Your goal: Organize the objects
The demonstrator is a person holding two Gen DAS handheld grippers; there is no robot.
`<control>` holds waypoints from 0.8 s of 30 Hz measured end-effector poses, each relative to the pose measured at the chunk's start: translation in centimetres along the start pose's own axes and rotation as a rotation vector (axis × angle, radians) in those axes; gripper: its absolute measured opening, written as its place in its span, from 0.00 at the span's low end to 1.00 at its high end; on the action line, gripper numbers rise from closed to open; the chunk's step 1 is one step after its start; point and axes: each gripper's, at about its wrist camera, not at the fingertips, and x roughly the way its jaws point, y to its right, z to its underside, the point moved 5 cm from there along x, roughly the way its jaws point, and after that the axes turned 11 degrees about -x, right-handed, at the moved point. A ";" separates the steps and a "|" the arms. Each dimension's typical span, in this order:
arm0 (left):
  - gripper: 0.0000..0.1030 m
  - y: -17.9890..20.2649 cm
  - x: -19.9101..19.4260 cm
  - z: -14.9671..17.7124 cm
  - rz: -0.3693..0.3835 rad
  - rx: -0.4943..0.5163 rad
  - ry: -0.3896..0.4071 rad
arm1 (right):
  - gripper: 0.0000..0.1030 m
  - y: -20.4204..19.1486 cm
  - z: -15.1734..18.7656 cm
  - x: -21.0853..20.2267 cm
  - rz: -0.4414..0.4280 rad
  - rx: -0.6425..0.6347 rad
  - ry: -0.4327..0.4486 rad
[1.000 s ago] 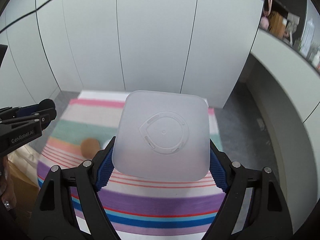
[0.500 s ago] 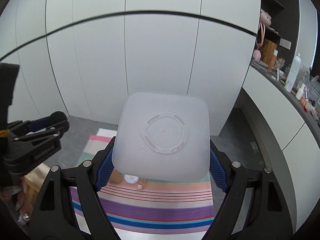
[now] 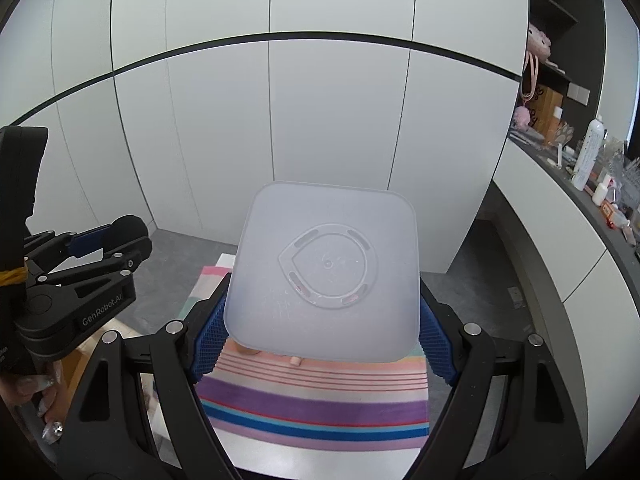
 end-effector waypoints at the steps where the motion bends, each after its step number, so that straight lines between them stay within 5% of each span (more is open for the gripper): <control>1: 0.43 0.0 -0.5 0.2 -0.001 0.000 -0.004 | 0.81 0.0 0.1 -0.3 0.001 -0.004 0.001; 16: 0.43 -0.4 -7.7 6.7 0.043 0.058 -0.060 | 0.81 -0.9 5.4 -5.8 -0.006 -0.004 -0.060; 24: 0.43 -1.1 -13.1 10.8 0.093 0.045 -0.035 | 0.81 -2.1 9.6 -10.1 -0.102 0.033 -0.062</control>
